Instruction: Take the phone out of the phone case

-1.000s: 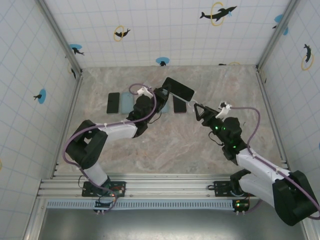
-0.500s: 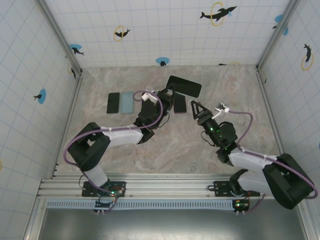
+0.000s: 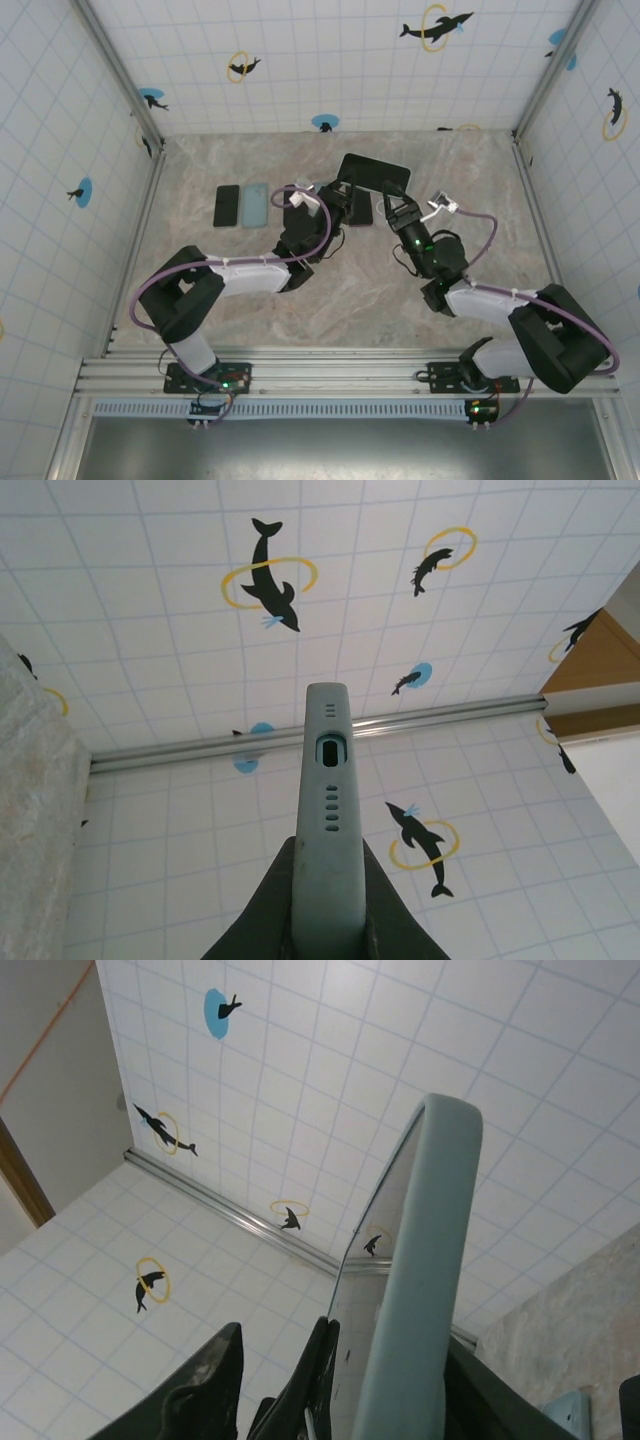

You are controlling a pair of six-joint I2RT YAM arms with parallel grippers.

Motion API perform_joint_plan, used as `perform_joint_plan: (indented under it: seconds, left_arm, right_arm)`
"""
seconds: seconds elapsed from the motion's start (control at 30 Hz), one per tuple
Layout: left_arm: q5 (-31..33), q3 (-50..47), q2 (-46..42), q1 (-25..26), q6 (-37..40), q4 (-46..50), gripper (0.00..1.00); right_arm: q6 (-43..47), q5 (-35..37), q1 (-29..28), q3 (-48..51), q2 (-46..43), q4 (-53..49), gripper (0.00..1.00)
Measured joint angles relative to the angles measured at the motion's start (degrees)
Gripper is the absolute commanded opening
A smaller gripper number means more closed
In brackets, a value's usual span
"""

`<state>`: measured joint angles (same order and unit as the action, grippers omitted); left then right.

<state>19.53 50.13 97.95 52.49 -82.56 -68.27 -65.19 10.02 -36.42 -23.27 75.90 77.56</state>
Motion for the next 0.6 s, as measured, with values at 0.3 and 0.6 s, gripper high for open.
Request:
perform_joint_plan:
  seconds: [0.3,0.6]
  left_arm:
    - [0.55,0.00,1.86,0.70,-0.50,-2.75,0.02]
    - [0.72,0.00,2.36,0.87,-0.33,-4.26,0.10]
  right_arm:
    - [-4.24,0.57,-0.37,-2.62,3.87,1.44,0.29]
    - [-6.84,2.10,-0.83,-3.04,5.68,3.08,0.11]
